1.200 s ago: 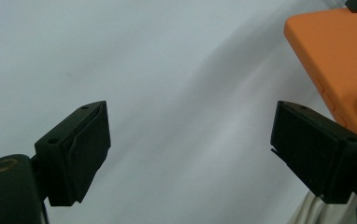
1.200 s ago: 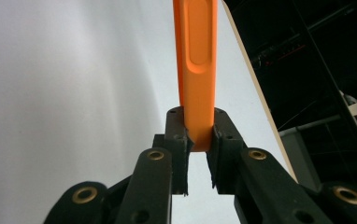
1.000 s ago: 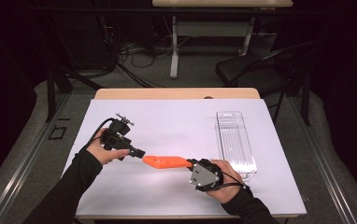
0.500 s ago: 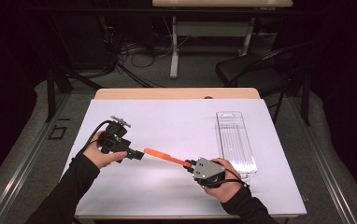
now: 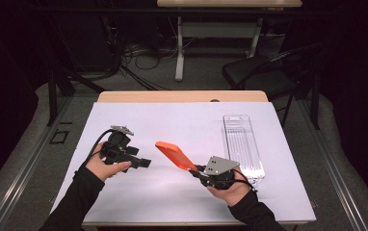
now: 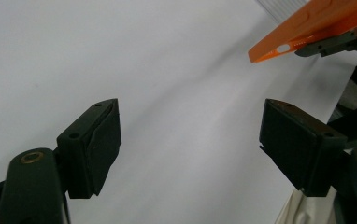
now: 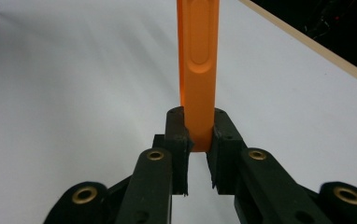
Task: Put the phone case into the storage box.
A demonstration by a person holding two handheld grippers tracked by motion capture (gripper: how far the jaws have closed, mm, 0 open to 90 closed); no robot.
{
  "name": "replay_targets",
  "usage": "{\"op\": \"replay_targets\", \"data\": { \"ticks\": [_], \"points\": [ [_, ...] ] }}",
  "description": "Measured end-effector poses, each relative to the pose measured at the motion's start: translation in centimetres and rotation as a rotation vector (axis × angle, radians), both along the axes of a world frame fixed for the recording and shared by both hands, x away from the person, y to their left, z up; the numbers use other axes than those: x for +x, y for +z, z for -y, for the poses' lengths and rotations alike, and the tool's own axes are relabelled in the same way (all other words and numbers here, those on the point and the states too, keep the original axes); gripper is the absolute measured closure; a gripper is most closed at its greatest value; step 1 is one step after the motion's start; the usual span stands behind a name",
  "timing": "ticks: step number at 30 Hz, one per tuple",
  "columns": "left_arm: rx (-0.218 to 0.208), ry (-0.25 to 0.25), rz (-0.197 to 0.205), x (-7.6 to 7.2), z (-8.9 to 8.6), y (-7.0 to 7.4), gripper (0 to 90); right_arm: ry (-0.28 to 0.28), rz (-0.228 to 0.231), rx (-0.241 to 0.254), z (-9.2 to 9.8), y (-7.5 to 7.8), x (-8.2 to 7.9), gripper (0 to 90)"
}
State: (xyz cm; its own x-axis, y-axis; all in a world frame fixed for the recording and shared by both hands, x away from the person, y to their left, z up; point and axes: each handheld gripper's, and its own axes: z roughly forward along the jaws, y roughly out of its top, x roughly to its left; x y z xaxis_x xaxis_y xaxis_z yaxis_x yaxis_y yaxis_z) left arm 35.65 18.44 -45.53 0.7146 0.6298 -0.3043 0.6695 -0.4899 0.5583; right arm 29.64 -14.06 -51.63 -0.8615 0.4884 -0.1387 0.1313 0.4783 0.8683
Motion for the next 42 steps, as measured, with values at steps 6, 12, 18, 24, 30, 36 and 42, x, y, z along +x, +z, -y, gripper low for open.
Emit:
{"op": "replay_targets", "data": {
  "ticks": [6,12,18,24,30,36,42],
  "points": [
    [-0.058,-0.012,0.003,-0.5,0.6,-0.3,28.7,-0.007,-0.048,0.04,0.2,-0.1,0.2,80.2],
    [-0.066,-0.039,0.012,-0.6,1.3,-0.5,35.0,-0.007,-0.07,0.058,0.3,-0.1,0.2,80.1],
    [-0.081,-0.047,0.032,-0.7,1.7,-0.3,40.2,-0.002,-0.098,0.083,0.3,-0.3,0.4,80.2],
    [-0.088,-0.057,0.027,-0.5,2.3,-0.1,41.2,-0.004,-0.159,0.117,0.5,-0.6,0.7,80.1],
    [-0.094,-0.059,0.014,-0.3,2.6,0.1,41.4,-0.006,-0.206,0.144,0.5,-0.8,0.8,80.1],
    [-0.116,-0.065,0.017,0.0,3.0,0.4,41.6,-0.012,-0.246,0.166,0.7,-0.9,1.0,80.1],
    [-0.136,-0.073,0.036,0.4,3.4,0.7,45.1,-0.005,-0.286,0.186,0.7,-1.0,1.1,80.1]
  ]
}}
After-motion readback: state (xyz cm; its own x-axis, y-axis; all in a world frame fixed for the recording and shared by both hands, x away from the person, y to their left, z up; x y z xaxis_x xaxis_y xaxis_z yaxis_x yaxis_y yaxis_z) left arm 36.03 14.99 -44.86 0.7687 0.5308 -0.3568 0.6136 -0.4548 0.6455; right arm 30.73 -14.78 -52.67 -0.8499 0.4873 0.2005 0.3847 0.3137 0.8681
